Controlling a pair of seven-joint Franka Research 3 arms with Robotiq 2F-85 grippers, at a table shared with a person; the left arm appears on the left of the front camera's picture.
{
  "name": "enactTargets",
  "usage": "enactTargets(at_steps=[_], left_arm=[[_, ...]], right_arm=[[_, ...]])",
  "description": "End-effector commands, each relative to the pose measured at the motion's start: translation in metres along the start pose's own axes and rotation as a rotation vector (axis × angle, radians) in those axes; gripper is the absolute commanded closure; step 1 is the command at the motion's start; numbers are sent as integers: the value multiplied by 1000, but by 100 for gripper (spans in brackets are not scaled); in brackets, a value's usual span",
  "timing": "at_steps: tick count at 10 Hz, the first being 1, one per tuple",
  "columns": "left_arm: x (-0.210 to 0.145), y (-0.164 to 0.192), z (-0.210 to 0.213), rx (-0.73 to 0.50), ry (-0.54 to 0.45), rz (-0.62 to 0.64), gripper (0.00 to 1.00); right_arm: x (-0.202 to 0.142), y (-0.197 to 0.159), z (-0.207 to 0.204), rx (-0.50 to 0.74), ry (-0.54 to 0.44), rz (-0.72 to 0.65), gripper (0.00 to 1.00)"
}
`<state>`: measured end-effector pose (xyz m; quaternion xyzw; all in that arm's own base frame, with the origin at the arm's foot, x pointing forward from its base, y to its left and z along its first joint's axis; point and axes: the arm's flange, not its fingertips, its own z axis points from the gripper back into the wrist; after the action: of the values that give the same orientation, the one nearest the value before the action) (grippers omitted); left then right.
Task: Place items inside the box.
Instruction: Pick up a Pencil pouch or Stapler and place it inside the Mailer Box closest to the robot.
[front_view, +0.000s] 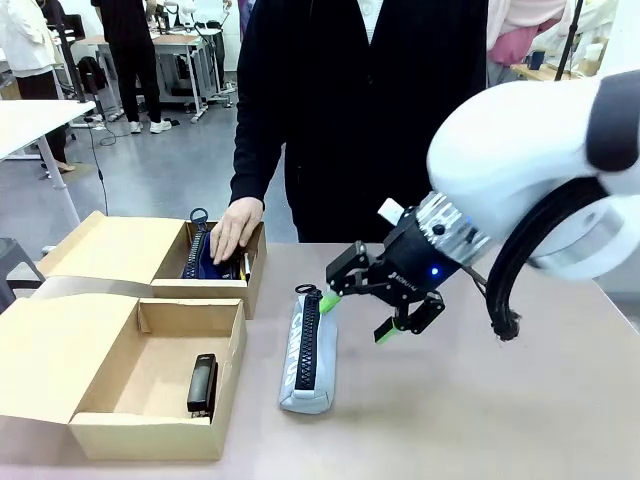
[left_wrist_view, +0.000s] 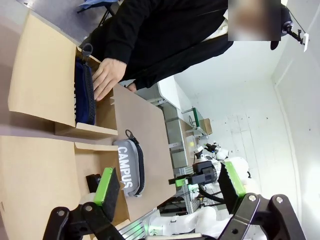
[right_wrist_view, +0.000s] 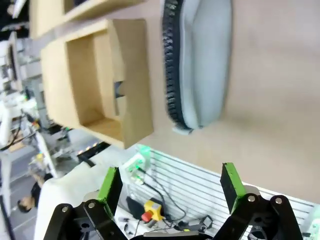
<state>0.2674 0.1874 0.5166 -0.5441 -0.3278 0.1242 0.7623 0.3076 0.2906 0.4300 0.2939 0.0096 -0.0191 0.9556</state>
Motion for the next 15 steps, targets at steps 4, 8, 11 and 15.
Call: enactTargets(at_steps=[4,8,11,15], left_arm=[[0,0,0,-24,-12,-18,0],[0,0,0,-24,-12,-18,0],[0,0,0,-24,-12,-18,0],[0,0,0,-24,-12,-18,0]], right_arm=[[31,83,-68,-368,19,-142,0],[47,95,-122,-506,8,-200,0],[60,86,-142,-584,-23,-267,0],[62,80,-145,-609,-36,-297,0]])
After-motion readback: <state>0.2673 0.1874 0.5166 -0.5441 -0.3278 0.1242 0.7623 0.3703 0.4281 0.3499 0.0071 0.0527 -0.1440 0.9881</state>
